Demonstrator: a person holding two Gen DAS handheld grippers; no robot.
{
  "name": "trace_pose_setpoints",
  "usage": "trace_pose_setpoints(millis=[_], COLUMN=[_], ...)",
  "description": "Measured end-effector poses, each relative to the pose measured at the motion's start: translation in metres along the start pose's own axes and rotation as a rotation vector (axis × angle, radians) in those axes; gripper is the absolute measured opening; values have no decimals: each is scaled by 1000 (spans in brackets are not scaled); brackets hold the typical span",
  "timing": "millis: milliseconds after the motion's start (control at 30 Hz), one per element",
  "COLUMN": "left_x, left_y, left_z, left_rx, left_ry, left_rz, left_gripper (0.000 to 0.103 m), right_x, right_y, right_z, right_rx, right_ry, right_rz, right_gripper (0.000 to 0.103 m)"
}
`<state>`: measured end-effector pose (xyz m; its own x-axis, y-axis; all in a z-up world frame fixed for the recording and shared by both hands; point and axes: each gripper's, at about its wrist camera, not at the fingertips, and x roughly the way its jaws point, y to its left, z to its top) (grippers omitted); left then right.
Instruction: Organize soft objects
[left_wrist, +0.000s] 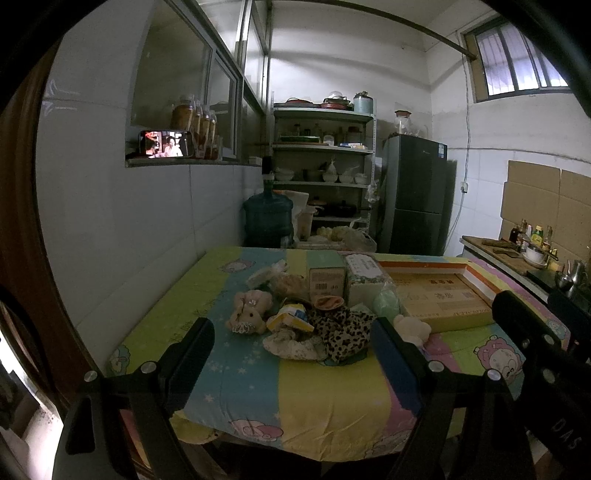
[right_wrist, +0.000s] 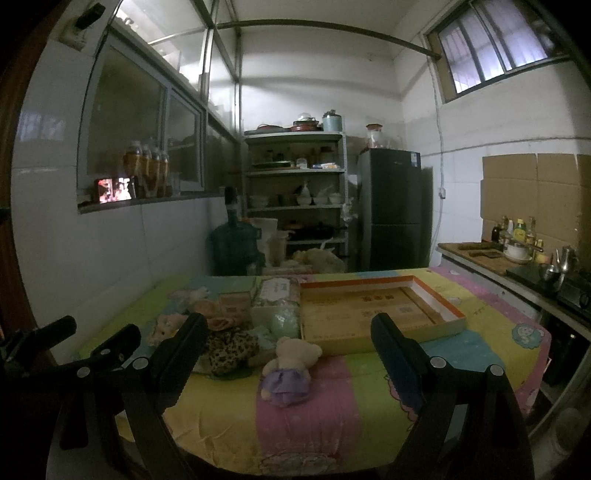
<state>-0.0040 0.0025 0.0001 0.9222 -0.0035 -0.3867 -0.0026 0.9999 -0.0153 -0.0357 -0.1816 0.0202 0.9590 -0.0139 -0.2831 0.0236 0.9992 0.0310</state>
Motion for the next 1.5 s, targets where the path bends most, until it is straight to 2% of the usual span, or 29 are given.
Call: trace_pose_setpoints(millis=[800, 1133, 1267, 1500], left_x=[-1, -2, 0, 17], left_y=[0, 2, 5, 15], left_z=[0, -3, -9, -18], left_rx=[-4, -4, -7, -19], left_ry=[2, 3, 7, 15], left_rz=[-1, -1, 0, 5], left_gripper=[87, 87, 87, 87], right_x=[2, -5, 2, 18], right_y=[-1, 13, 20, 10], right_z=[-2, 4, 1, -11], right_rx=[-1, 0, 5, 14], right_ry=[-3, 2, 7, 36], right_rz=[0, 6, 10, 29], right_gripper=[91, 91, 91, 91])
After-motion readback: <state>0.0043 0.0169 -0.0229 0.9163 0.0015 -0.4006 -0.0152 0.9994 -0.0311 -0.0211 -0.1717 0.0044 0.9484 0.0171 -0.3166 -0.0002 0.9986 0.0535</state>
